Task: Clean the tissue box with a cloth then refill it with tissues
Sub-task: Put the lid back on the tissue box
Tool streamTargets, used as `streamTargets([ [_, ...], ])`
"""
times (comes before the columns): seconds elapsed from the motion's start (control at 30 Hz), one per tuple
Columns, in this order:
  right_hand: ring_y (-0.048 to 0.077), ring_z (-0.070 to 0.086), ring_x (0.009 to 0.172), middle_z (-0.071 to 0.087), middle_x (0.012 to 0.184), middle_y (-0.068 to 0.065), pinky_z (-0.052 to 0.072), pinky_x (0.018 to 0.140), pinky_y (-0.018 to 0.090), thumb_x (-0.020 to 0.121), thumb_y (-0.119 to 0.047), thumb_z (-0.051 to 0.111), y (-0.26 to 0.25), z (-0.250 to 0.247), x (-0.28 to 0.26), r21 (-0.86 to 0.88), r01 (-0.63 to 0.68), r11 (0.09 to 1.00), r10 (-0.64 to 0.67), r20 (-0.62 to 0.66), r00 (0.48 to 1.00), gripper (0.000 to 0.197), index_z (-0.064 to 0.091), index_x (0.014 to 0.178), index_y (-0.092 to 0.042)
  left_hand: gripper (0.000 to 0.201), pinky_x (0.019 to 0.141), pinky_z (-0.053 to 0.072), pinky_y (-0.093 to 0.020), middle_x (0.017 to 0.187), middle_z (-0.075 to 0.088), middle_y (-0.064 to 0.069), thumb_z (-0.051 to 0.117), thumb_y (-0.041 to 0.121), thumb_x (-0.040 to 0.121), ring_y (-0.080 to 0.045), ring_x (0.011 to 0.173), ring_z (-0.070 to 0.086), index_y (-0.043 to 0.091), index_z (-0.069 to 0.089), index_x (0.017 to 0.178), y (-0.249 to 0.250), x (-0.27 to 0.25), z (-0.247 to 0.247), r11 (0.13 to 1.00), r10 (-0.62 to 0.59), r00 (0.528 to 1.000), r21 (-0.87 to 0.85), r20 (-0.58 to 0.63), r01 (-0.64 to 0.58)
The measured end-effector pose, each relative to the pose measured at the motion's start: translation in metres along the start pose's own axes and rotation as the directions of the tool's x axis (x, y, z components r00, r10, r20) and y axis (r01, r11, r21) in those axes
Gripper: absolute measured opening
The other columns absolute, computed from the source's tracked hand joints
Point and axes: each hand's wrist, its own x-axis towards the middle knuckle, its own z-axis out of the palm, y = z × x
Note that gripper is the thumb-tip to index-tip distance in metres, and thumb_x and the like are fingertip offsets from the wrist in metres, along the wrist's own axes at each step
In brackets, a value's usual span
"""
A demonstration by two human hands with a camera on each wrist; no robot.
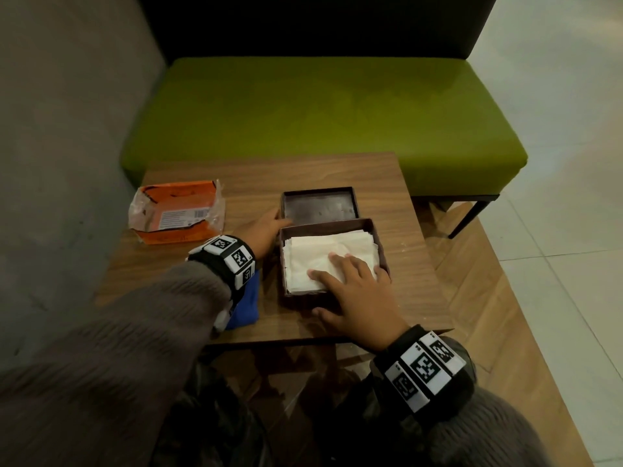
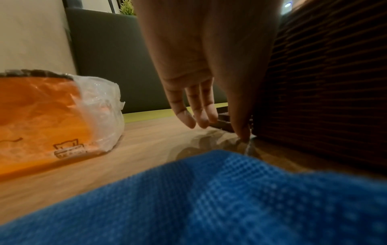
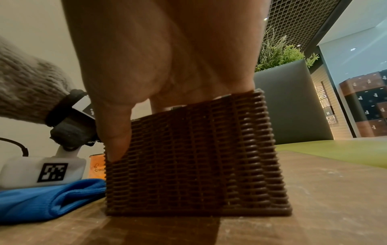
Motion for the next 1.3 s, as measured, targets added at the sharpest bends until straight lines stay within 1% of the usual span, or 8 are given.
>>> streamTargets([
  [0.13, 0.024, 0.005, 0.149, 0.007, 0.162, 0.0, 0.014, 0.116, 0.055, 0.093, -0.059, 0.044, 0.001, -0.002, 0.0, 0.004, 0.001, 1.0, -0.001, 0.003, 1.0, 0.063, 0.018, 0.148, -0.044, 0.02, 0.081, 0.037, -0.027, 0.113, 0.053, -0.009, 0.055, 0.013, 0.089, -0.022, 0.096, 0.052, 0.015, 0.062, 0.107, -0.007, 0.001, -0.001, 0.998, -0.034, 0.993, 0.058, 0.111, 0.028],
  [0.3, 0.022, 0.004, 0.149, 0.007, 0.162, -0.001, 0.009, 0.117, 0.054, 0.091, -0.062, 0.045, 0.002, -0.002, -0.001, 0.049, 0.015, 0.999, -0.015, -0.018, 1.0, 0.068, 0.016, 0.149, -0.044, 0.018, 0.081, 0.049, -0.042, 0.112, 0.049, -0.015, 0.068, 0.006, 0.075, -0.026, 0.096, 0.05, 0.004, 0.057, 0.088, -0.007, 0.003, -0.04, 0.995, 0.084, 0.977, -0.037, -0.198, -0.093],
  [0.6, 0.013, 0.021, 0.145, 0.021, 0.16, 0.002, 0.022, 0.117, 0.03, 0.088, -0.057, 0.052, 0.002, -0.027, 0.0, 0.673, 0.128, 0.728, 0.207, -0.395, 0.895, 0.088, 0.01, 0.154, -0.016, 0.026, 0.078, 0.047, -0.01, 0.108, 0.061, -0.003, 0.062, 0.018, 0.086, -0.01, 0.1, 0.057, 0.011, 0.061, 0.111, 0.019, -0.016, -0.127, 0.9, -0.102, 0.688, -0.361, -0.718, -0.243],
  [0.67, 0.011, 0.019, 0.146, 0.015, 0.162, 0.001, 0.022, 0.117, 0.029, 0.086, -0.06, 0.046, 0.002, -0.034, 0.001, 0.807, 0.15, 0.572, 0.314, -0.384, 0.868, 0.092, 0.0, 0.155, -0.019, 0.027, 0.076, 0.051, -0.015, 0.107, 0.063, -0.003, 0.061, 0.017, 0.087, -0.007, 0.098, 0.061, 0.017, 0.06, 0.114, 0.031, -0.025, -0.125, 0.793, -0.217, 0.681, -0.533, -0.7, -0.295],
  [0.8, 0.001, 0.045, 0.126, 0.044, 0.137, -0.015, 0.036, 0.101, 0.011, 0.1, -0.038, 0.044, 0.009, -0.045, 0.0, 0.889, 0.232, 0.394, 0.494, -0.418, 0.762, 0.059, 0.022, 0.151, -0.016, 0.026, 0.062, 0.054, -0.02, 0.096, 0.065, -0.001, 0.058, 0.01, 0.09, -0.002, 0.079, 0.062, 0.009, 0.059, 0.115, 0.044, -0.037, -0.098, 0.55, -0.356, 0.835, -0.816, -0.419, -0.175],
  [0.97, 0.014, 0.055, 0.088, 0.055, 0.087, -0.014, 0.039, 0.073, 0.024, 0.099, -0.024, 0.052, 0.025, -0.027, 0.005, 0.863, 0.112, 0.493, 0.56, -0.412, 0.719, 0.015, 0.058, 0.109, -0.015, 0.02, 0.055, 0.049, -0.018, 0.086, 0.065, -0.003, 0.062, 0.016, 0.088, -0.007, 0.061, 0.057, 0.005, 0.066, 0.105, 0.054, -0.049, -0.042, 0.466, -0.517, 0.835, -0.88, -0.186, 0.093],
  [1.17, 0.017, 0.055, 0.091, 0.064, 0.101, 0.006, 0.034, 0.066, 0.016, 0.098, -0.029, 0.054, 0.029, -0.017, 0.017, 0.781, -0.038, 0.623, 0.578, -0.427, 0.695, 0.029, 0.065, 0.114, -0.008, 0.019, 0.054, 0.049, -0.017, 0.072, 0.063, 0.006, 0.064, 0.021, 0.087, 0.006, 0.053, 0.056, 0.006, 0.07, 0.096, 0.054, -0.049, -0.007, 0.493, -0.619, 0.755, -0.856, -0.217, 0.158],
  [1.3, 0.031, 0.051, 0.11, 0.061, 0.113, 0.012, 0.031, 0.081, 0.029, 0.096, -0.045, 0.05, 0.034, -0.015, 0.029, 0.68, -0.212, 0.702, 0.602, -0.408, 0.687, 0.043, 0.062, 0.122, -0.014, 0.016, 0.073, 0.056, -0.036, 0.078, 0.066, -0.001, 0.062, 0.024, 0.088, -0.015, 0.073, 0.062, 0.011, 0.07, 0.092, 0.053, -0.047, 0.001, 0.523, -0.642, 0.729, -0.831, -0.238, 0.189],
])
